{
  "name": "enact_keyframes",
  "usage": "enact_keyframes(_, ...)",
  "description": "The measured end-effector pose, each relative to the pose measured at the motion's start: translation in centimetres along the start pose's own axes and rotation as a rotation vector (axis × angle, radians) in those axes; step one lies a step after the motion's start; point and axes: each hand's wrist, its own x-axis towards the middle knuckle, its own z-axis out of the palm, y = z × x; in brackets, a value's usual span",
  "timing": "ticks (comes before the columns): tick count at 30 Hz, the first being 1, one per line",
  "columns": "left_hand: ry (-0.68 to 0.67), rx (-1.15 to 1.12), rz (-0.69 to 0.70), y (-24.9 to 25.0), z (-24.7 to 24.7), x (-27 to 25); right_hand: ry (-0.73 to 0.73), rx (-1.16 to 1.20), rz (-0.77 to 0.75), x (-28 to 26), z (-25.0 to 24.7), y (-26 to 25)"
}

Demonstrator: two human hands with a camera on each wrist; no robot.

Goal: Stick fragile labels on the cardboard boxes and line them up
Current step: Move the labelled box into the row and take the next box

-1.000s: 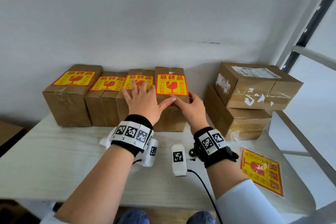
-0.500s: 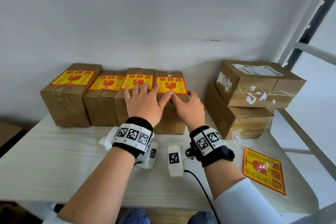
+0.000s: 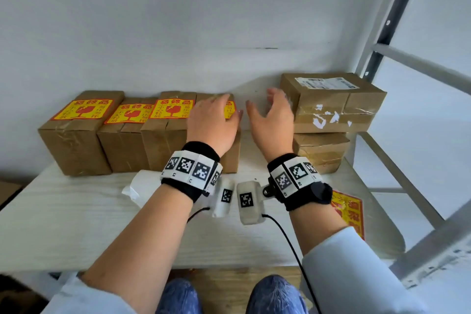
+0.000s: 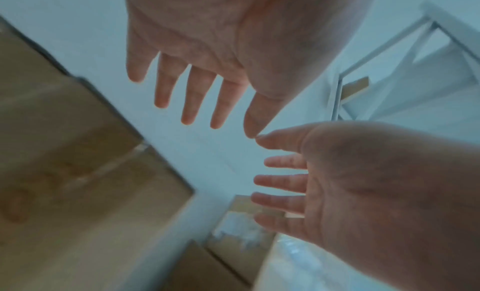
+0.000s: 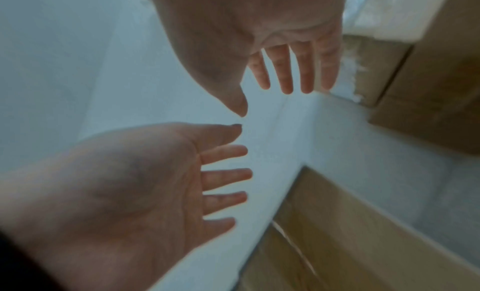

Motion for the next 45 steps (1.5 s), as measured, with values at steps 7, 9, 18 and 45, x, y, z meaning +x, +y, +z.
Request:
enact_keyframes(7, -0.166, -0.564, -0.026, 7.0, 1.6, 0.6, 0.283, -0.039, 0.031, 4.3, -9.9, 2.1)
enact_keyframes(9, -0.209, -0.580, -0.012, 8.4, 3.0, 0.9, 0.291, -0.105, 0.115, 5.5, -11.9, 4.0)
enact_keyframes(18, -0.323, -0.506, 0.043, 10.0, 8.4, 2.7, 0.126, -0.037, 0.325, 7.0, -14.1, 9.4)
enact_keyframes(45, 0.269, -0.774, 0.121, 4.8, -3.2, -7.6, 0.290, 0.312, 0.335, -6.7, -13.1, 0.9)
